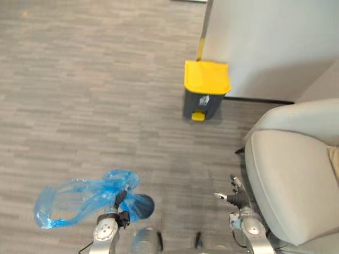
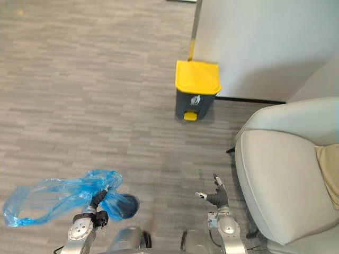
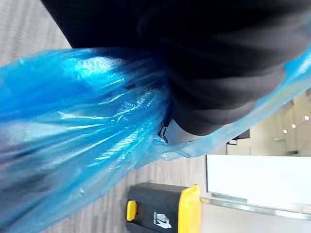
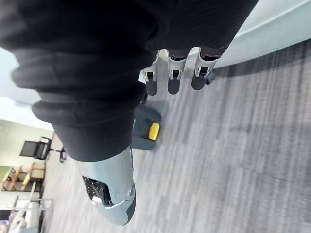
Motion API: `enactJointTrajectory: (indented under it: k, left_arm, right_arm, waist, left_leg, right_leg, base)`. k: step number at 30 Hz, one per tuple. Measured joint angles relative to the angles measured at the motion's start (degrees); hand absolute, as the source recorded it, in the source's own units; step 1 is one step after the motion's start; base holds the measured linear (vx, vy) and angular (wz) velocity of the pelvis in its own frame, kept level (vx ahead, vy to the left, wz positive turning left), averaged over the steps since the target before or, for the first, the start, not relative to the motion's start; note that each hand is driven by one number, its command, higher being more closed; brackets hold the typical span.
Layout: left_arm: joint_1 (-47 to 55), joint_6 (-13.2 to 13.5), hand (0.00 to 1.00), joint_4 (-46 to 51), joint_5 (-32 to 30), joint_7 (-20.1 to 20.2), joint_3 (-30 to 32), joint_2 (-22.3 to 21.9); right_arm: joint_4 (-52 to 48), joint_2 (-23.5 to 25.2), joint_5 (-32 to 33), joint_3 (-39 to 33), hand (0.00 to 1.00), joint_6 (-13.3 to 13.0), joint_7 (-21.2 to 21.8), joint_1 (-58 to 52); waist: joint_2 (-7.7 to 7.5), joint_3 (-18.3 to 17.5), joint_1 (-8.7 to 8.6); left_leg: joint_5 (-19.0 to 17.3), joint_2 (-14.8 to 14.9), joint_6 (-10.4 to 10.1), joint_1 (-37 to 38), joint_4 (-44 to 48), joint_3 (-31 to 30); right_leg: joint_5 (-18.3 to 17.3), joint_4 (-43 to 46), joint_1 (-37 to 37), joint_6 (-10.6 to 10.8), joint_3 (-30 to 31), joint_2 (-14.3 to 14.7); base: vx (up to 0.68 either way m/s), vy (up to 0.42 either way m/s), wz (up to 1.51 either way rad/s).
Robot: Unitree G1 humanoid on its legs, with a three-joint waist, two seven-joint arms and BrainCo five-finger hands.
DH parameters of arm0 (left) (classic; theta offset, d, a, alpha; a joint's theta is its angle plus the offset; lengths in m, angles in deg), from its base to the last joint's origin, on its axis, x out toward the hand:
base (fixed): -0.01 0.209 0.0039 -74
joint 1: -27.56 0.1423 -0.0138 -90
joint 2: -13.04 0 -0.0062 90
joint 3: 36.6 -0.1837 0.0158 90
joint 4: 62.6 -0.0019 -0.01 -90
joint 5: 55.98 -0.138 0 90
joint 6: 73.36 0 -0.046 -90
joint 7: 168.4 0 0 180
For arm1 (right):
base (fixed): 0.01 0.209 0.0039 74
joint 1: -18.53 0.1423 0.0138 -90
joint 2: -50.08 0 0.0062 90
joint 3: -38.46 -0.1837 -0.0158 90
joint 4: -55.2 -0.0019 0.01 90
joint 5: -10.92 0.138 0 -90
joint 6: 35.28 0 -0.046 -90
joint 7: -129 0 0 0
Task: Gather rubbish on tea table into small bin, then transfer packed bag to large trash can.
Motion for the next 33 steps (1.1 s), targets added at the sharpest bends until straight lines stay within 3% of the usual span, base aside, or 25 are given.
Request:
enactJointTrajectory:
  k: [1, 2, 3, 4, 5, 6, 7, 8, 9, 12, 14, 15, 16, 17, 19, 21, 22, 23, 26, 29, 30, 31, 33]
  left_arm:
    - [-1.59, -0.05, 1.00, -3.19, -0.02, 0.11, 0.54, 0.92]
    - [-1.59, -0.13, 1.00, -4.54, -0.07, 0.09, 0.83, 0.92]
    - [-1.63, -0.21, 1.00, -6.57, -0.07, 0.10, 1.23, 0.95]
    - [-1.82, -0.27, 1.00, -7.97, -0.11, 0.07, 1.50, 0.50]
    - [-1.50, -0.52, 1.00, -7.44, -0.78, 0.01, 2.45, -0.38]
    - [-1.03, -0.97, 1.00, -7.43, -2.14, 0.03, 3.43, -2.18]
    - [-0.97, -1.07, 1.00, -7.34, -2.52, 0.02, 3.56, -3.22]
    - [-0.15, -1.18, 1.00, -6.03, -3.42, 0.02, 3.41, -4.44]
    - [0.37, -1.19, 1.00, -4.36, -4.03, 0.20, 3.30, -4.94]
    - [1.04, -1.10, 1.00, -0.88, -4.29, 0.45, 3.37, -5.35]
    - [1.31, -1.04, 1.00, -0.11, -4.21, 0.43, 3.45, -5.14]
    - [1.61, -1.06, 1.00, -0.14, -4.20, 0.42, 3.41, -5.25]
    - [2.80, -0.96, 1.00, 0.08, -3.98, 0.32, 3.33, -5.71]
    - [3.17, -1.13, 1.00, -0.94, -3.56, 0.27, 3.33, -5.53]
    - [2.14, -1.17, 1.00, -0.47, -2.93, 0.24, 3.39, -4.78]
    - [1.53, -1.20, 1.00, -0.25, -2.25, 0.25, 3.25, -4.57]
    - [1.56, -1.23, 1.00, -0.20, -1.85, 0.28, 3.11, -4.43]
    - [1.58, -1.24, 1.00, -0.19, -1.81, 0.26, 2.74, -3.87]
    - [1.32, -1.17, 1.00, 0.32, -1.66, 0.25, 2.08, -2.45]
    - [1.23, -1.12, 1.00, -0.16, -1.29, 0.27, 2.28, -1.22]
    - [1.30, -1.15, 1.00, -1.36, -1.29, 0.21, 3.39, -0.60]
    - [1.37, -1.15, 1.00, -1.66, -1.30, 0.22, 3.78, -0.64]
    - [1.38, -1.51, 1.00, -3.12, -1.29, 0.26, 3.91, -2.91]
  right_arm:
    - [1.72, -0.40, -0.17, -0.49, 0.00, -0.12, 0.00, 0.52]
    - [3.03, -0.55, -0.25, -0.61, 0.00, 0.00, 0.04, 0.85]
    - [5.51, -0.95, -0.25, -0.69, 0.00, 0.20, 0.02, 1.15]
    - [6.87, -1.43, -0.23, -0.72, 0.00, 0.73, 0.01, 1.39]
    - [6.71, -1.54, -0.18, -0.59, 0.00, 1.57, 0.10, 1.46]
    - [5.38, -2.35, -0.15, -0.61, 0.00, 1.71, 0.20, 1.55]
    - [4.68, -2.96, -0.14, -0.67, 0.00, 1.73, 0.17, 1.68]
    - [3.85, -3.42, -0.06, -0.84, 0.00, 1.74, -0.03, 1.61]
    - [2.86, -3.08, 0.39, -1.11, 0.00, 1.73, -0.27, 1.73]
    - [0.15, -2.79, 0.93, -2.22, 0.00, 1.40, -1.00, 1.72]
    - [0.04, -2.46, 0.99, -3.83, 0.00, 1.16, -1.38, 2.76]
    - [0.18, -2.79, 0.99, -4.77, 0.00, 1.10, -1.40, 2.69]
    - [0.86, -3.29, 0.99, -4.95, 0.00, 1.08, -1.45, 2.19]
    - [3.22, -1.96, 0.98, -4.91, 0.00, 1.50, -1.53, 2.41]
    - [3.43, -1.05, 0.95, -4.95, 0.00, 1.86, -1.46, 1.88]
    - [3.57, -0.51, 0.83, -5.23, 0.00, 1.90, -1.40, 2.19]
    - [3.78, 0.13, 0.79, -5.68, 0.00, 1.90, -1.42, 2.13]
    - [4.34, 0.62, 0.57, -5.64, 0.00, 1.92, -1.33, 1.75]
    - [4.54, 1.22, 0.30, -5.61, 0.00, 1.95, -1.33, 0.78]
    - [5.85, 1.35, 0.28, -5.64, 0.00, 1.84, -1.40, 0.96]
    - [8.93, 1.41, 0.00, -5.70, 0.00, 2.13, -1.85, 1.54]
    - [9.73, 1.41, -0.05, -5.74, 0.00, 2.18, -1.99, 1.54]
    - [12.41, 0.44, -0.03, -7.49, 0.00, 2.71, -2.47, 1.33]
  waist:
    - [-0.40, -0.08, -0.24]
    - [-0.64, -0.24, -0.42]
    - [-0.73, -0.41, -1.17]
    - [-0.32, -0.35, -1.60]
    - [0.55, 0.10, -0.90]
    - [2.22, 1.04, -0.32]
    - [3.32, 1.47, 0.04]
    - [4.38, 1.43, 0.40]
    - [4.08, 1.49, 0.88]
    - [2.77, 1.23, 3.48]
    - [2.12, 1.56, 4.67]
    - [2.05, 1.51, 4.84]
    - [2.79, 0.98, 5.21]
    - [0.57, 0.39, 5.00]
    - [-0.86, -0.67, 4.97]
    - [-1.47, -0.76, 4.68]
    - [-1.22, -0.61, 4.27]
    - [-1.15, -0.56, 3.38]
    - [-0.82, -0.37, 2.98]
    - [-1.09, -0.49, 2.64]
    - [-2.15, -1.15, 1.90]
    - [-2.66, -1.33, 1.76]
    - [-0.20, -2.18, 1.83]
  left_leg:
    - [-0.94, 0.46, -1.42, 2.91, -2.47, -0.45]
    - [-1.08, 0.41, -1.83, 4.27, -3.33, -0.50]
    - [-1.84, 0.73, -3.58, 5.78, -3.20, -2.05]
    - [-2.11, 1.83, -4.36, 6.03, 0.42, -3.82]
    - [0.64, 3.73, -7.67, 3.52, 9.24, -4.19]
    - [7.60, 5.50, -8.04, -1.06, 21.63, -5.23]
    - [11.14, 6.87, -7.95, -3.46, 27.78, -5.71]
    - [9.94, 9.04, -7.03, -7.87, 36.58, -5.59]
    - [8.77, 9.45, -5.15, -11.98, 39.32, -4.84]
    - [5.44, 8.96, -3.85, -19.53, 33.82, -2.02]
    - [5.57, 5.60, -3.80, -24.66, 19.97, -2.39]
    - [6.33, 4.50, -4.80, -24.95, 15.06, -3.18]
    - [12.96, 3.56, -5.34, -24.10, 4.75, -5.24]
    - [15.44, 2.08, -2.02, -23.14, 6.89, -3.37]
    - [10.46, 1.46, -0.28, -23.27, 10.48, -1.62]
    - [6.80, 1.31, 1.22, -20.40, 12.09, 0.99]
    - [4.99, 1.34, 1.67, -16.81, 11.35, 1.76]
    - [4.05, 1.41, 1.73, -12.68, 9.48, 2.37]
    - [3.66, 1.84, 1.22, -4.87, 3.62, 4.08]
    - [2.61, 3.24, -0.58, -1.56, 2.08, 5.28]
    - [2.05, 2.93, -1.58, -0.60, 2.19, 5.27]
    - [1.65, 2.47, -2.25, -0.21, 2.16, 4.97]
    - [1.58, 4.68, -3.05, 1.03, 2.28, 4.00]
  right_leg:
    - [3.10, -14.48, -3.64, 0.54, -2.41, 1.47]
    - [5.47, -20.45, -3.56, 0.07, -2.13, 2.39]
    - [14.94, -25.33, -2.92, -4.24, -0.82, 4.44]
    - [14.75, -23.23, -2.02, -6.43, -1.34, 5.20]
    - [12.36, -22.25, -0.15, -7.59, -2.20, 5.54]
    - [10.61, -23.76, 3.78, -8.00, -2.47, 6.73]
    - [10.08, -25.22, 6.47, -8.19, -2.40, 7.52]
    - [9.26, -28.43, 11.54, -8.01, -2.25, 8.58]
    - [8.83, -31.19, 15.78, -8.12, -2.04, 8.54]
    - [7.55, -36.67, 22.48, -6.36, -0.59, 7.59]
    - [4.21, -37.39, 26.42, -2.74, 0.78, 4.92]
    - [3.20, -36.99, 27.13, -1.78, 1.30, 4.05]
    - [0.63, -35.99, 28.37, 0.87, 2.77, 3.66]
    - [-1.25, -34.96, 29.33, 2.02, 4.47, 1.44]
    - [-0.17, -33.36, 29.08, 2.50, 6.18, -0.33]
    - [1.55, -26.12, 27.56, 4.68, 8.36, -2.42]
    - [5.36, -16.05, 24.43, 5.83, 8.98, -3.52]
    - [5.05, -6.89, 21.04, 6.22, 9.06, -3.74]
    - [3.21, 0.24, 13.08, 3.29, 5.37, -3.58]
    - [2.65, -9.27, 7.36, 1.93, -0.73, -2.61]
    - [8.02, -23.18, 7.14, -0.74, -0.90, -0.15]
    - [12.70, -24.92, 6.95, -2.13, 0.24, 0.44]
    - [11.56, -26.81, 9.52, -2.04, -0.67, 2.08]
  base:
    - [0.33, -0.029, 0.09]
    - [0.63, -0.076, 0.30]
    - [0.67, -0.091, 0.47]
    - [0.84, -0.110, 0.26]
    - [0.69, -0.114, 0.03]
    - [0.68, -0.114, -0.20]
    - [0.75, -0.065, -0.06]
    - [0.60, -0.007, 0.02]
    - [0.67, 0.018, 0.04]
    - [0.53, 0.056, -0.11]
    - [0.53, 0.189, -0.18]
    - [0.54, 0.260, -0.41]
    - [0.52, 0.277, -0.49]
    - [0.52, 0.263, -0.39]
    - [0.53, 0.237, -0.36]
    - [0.55, 0.265, -0.52]
    - [0.51, 0.222, -0.42]
    - [0.48, 0.181, -0.33]
    - [0.31, 0.020, -0.27]
    - [0.30, -0.086, -0.23]
    - [0.30, -0.130, 0.04]
    - [0.37, -0.128, 0.17]
    - [0.33, -0.104, 0.06]
